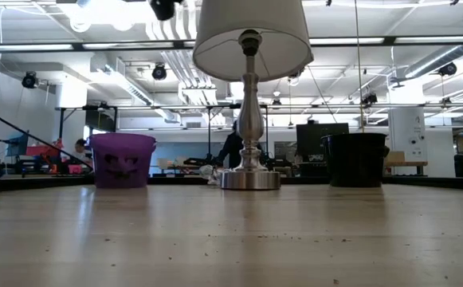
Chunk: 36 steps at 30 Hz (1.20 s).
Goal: Organize candy in baskets
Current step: Return to Home Position
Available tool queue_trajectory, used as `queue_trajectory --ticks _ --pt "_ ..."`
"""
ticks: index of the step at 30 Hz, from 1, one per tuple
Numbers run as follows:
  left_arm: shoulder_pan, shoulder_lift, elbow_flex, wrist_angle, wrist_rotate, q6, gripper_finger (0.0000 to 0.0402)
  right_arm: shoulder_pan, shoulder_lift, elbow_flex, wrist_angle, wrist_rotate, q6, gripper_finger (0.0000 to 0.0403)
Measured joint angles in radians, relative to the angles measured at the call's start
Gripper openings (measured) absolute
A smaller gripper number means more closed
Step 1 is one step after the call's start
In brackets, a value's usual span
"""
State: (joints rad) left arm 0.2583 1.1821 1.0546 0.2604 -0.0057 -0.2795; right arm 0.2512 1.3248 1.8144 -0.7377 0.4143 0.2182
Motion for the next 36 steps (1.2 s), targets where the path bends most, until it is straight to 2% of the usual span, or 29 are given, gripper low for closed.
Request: queue_trajectory --ticks 4,8,14,19,23,28,36 --pt "-0.021 0.071 -0.031 0.05 0.017 0.01 0.0114 0.0 -0.062 -0.044 -0.023 0.009 -0.006 0.0178" --pt "-0.02 0.067 -0.103 0.064 0.03 -0.015 0.0114 0.0 -0.144 -0.131 -0.023 0.008 0.027 0.0178" --pt "-0.02 -0.075 -0.321 0.217 0.03 -0.053 0.0114 0.0 -0.29 -0.346 0.064 0.009 0.1 0.0178" --pt "-0.022 -0.21 -0.494 0.303 0.13 -0.087 0.0114 0.0 -0.388 -0.525 0.221 0.006 0.106 0.0178" --pt "-0.022 -0.273 -0.531 0.297 0.2 -0.088 0.0114 0.0 -0.42 -0.598 0.259 0.007 0.123 0.0178" --pt "-0.022 -0.293 -0.545 0.237 0.28 -0.057 0.0114 0.0 -0.428 -0.676 0.261 0.006 0.123 0.0178" --pt "-0.022 -0.33 -0.671 0.237 0.306 -0.04 0.0114 0.0 -0.469 -0.856 0.401 0.006 0.16 0.0178"
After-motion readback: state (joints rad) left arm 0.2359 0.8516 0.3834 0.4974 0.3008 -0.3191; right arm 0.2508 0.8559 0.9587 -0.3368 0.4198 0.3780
